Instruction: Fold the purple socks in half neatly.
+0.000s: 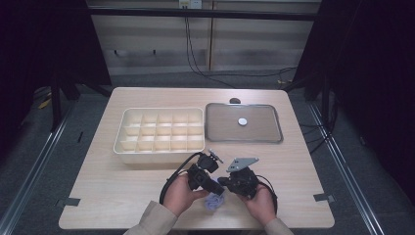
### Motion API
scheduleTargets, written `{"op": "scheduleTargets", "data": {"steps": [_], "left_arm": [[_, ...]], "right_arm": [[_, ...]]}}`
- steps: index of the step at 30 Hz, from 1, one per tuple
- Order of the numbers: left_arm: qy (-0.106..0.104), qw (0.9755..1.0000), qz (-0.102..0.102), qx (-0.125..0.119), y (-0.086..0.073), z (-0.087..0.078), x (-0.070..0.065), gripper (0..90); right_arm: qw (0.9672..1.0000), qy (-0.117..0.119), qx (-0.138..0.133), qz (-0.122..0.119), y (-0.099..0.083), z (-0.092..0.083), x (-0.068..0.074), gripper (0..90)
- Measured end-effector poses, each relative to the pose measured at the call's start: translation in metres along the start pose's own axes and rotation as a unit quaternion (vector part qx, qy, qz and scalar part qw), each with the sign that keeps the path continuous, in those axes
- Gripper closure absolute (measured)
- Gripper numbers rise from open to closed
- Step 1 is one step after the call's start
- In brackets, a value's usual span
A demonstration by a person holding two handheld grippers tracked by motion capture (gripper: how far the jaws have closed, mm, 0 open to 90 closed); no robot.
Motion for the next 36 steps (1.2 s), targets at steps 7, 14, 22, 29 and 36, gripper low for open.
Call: {"op": "scheduleTargets", "data": {"steps": [7,14,22,29,36], "left_arm": [[0.008,0.9999,-0.004,0.005,-0.003,-0.006,0.003,75.3],[0.012,0.9997,-0.012,0.017,-0.015,0.005,0.006,75.7],[0.025,0.9994,-0.001,0.023,-0.017,0.01,0.006,76.7],[0.04,0.999,0.01,0.019,-0.013,0.014,0.011,78.2],[0.064,0.9978,0.005,0.019,-0.004,0.015,0.023,75.4]], "right_arm": [[1.0,0.003,0.006,-0.003,-0.003,0.004,0.001,90.0],[0.9998,0.008,0.015,-0.006,-0.005,0.007,0.005,90.0],[1.0,0.0,-0.001,0.002,-0.002,-0.001,-0.001,90.0],[0.9998,-0.004,-0.012,0.017,-0.004,-0.014,-0.009,90.0],[0.9997,0.012,-0.011,0.016,-0.007,-0.019,-0.006,90.0]]}}
Point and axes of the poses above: each handheld gripper's, and its own axes: z roughly forward along the jaws, y roughly out of its top, x roughly to its left, the point moved 2 cm from there along z, roughly forward along the jaws, and after that the axes turned 15 degrees about -x, right-handed, at the moved point
